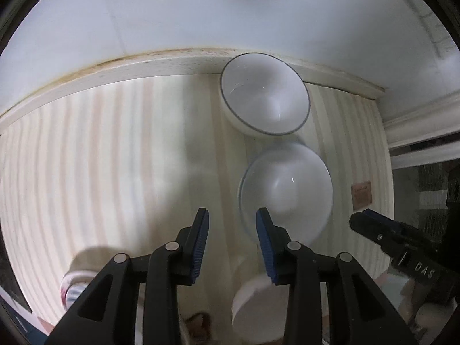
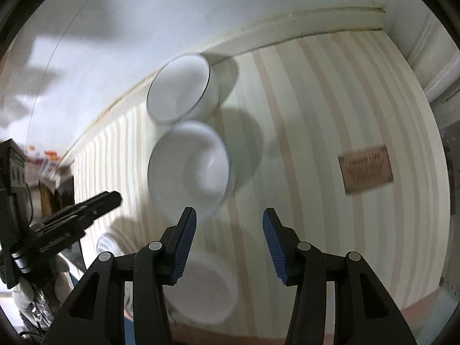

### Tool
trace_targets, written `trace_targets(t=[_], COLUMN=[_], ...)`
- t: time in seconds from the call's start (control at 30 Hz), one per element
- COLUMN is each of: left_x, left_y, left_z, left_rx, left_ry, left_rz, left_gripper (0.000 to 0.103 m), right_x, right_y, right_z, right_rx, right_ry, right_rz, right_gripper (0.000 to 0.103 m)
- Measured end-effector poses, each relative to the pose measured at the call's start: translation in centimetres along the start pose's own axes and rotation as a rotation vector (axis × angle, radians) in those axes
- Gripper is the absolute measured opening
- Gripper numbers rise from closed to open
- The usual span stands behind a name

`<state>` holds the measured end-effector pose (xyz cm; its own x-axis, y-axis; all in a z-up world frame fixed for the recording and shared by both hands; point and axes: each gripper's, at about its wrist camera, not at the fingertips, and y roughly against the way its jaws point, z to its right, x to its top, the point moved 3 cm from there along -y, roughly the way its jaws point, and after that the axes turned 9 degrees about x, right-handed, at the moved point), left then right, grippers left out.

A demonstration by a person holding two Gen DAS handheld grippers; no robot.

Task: Organize plates and bowls

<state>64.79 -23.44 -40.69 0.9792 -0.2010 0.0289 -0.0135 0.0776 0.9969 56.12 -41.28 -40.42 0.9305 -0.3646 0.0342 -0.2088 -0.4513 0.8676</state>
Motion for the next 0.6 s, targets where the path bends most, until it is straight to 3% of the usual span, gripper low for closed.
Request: trace_targets(t=[0.23, 0.3, 0.37, 0.43, 0.6], left_x=[1.7, 1.4, 1.3, 1.1, 0.3], left_y=[-5.2, -6.3, -6.4, -6.6, -5.5], left_z=[2.0, 2.2, 2.5, 3.1, 3.5], left_rx=[0.011, 0.023, 0.026, 0.037, 0.057], left_ry=[-0.048, -0.058, -0.062, -0.070, -0.082], left_rz=[-0.106, -0.111, -0.099, -0.092, -0.060], left_gripper=[0.032, 0.030, 0.013, 0.011, 0.011], right_x=[2.5, 2.7, 2.7, 2.7, 2.2], right_y=[-5.2, -6.5, -7.5, -7.8, -7.8], right_z=[1.1, 1.5, 1.7, 1.6, 0.9], right_rx=[0.007, 0.004, 0.000, 0.034, -0.012], right_ry=[-0.029, -0.038, -0.043, -0.060, -0.030], right_rz=[-0.065, -0.083, -0.096, -0.085, -0.076], right_gripper=[0.050, 0.041, 0.021, 0.013, 0.011])
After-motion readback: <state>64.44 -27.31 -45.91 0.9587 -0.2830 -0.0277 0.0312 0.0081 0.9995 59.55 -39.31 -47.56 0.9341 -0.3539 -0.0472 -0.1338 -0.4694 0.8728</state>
